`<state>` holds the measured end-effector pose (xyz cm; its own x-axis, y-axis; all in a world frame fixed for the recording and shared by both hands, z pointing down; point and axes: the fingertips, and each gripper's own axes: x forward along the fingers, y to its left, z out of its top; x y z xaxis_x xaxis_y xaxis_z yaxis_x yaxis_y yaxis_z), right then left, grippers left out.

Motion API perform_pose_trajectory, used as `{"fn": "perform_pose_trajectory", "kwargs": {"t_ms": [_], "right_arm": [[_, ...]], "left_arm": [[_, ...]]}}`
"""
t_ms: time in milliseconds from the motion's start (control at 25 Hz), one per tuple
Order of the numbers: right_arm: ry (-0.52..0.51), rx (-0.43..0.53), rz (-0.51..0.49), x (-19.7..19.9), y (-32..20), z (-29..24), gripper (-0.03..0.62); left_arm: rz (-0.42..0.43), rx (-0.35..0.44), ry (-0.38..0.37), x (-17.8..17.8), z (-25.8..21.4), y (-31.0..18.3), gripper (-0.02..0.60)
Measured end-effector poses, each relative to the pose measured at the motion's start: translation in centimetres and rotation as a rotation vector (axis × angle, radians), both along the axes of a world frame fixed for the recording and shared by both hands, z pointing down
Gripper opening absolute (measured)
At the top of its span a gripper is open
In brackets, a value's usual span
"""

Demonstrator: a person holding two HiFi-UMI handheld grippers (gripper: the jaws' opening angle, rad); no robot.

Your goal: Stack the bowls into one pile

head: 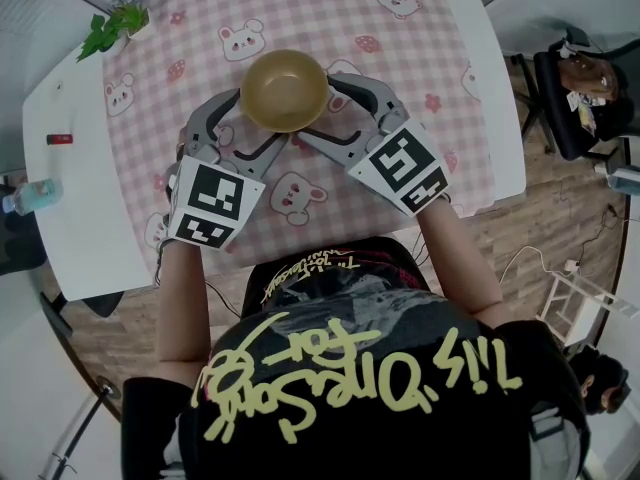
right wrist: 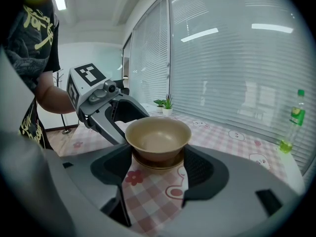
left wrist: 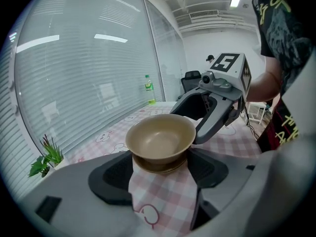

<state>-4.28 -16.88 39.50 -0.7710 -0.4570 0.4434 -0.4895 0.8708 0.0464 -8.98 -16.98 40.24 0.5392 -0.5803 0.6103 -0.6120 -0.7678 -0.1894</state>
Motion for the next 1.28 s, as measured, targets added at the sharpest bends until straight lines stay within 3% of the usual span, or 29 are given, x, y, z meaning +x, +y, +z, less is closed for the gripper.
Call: {"fn": "perform_pose_trajectory", "kwargs": {"t_ms": [400, 1280], "right_arm": [[0.004, -0.012, 0.0, 0.0, -0.2, 0.6, 0.333], [0.022, -0.028, -0.007, -0.3, -0.2, 1.3, 0.333]], "left_arm": [[0.009, -0.038, 0.021, -0.1, 0.2, -0.1, 0.347], [0.026, -0.084, -0.026, -0.6, 1.1, 0.2, 0.347]]}}
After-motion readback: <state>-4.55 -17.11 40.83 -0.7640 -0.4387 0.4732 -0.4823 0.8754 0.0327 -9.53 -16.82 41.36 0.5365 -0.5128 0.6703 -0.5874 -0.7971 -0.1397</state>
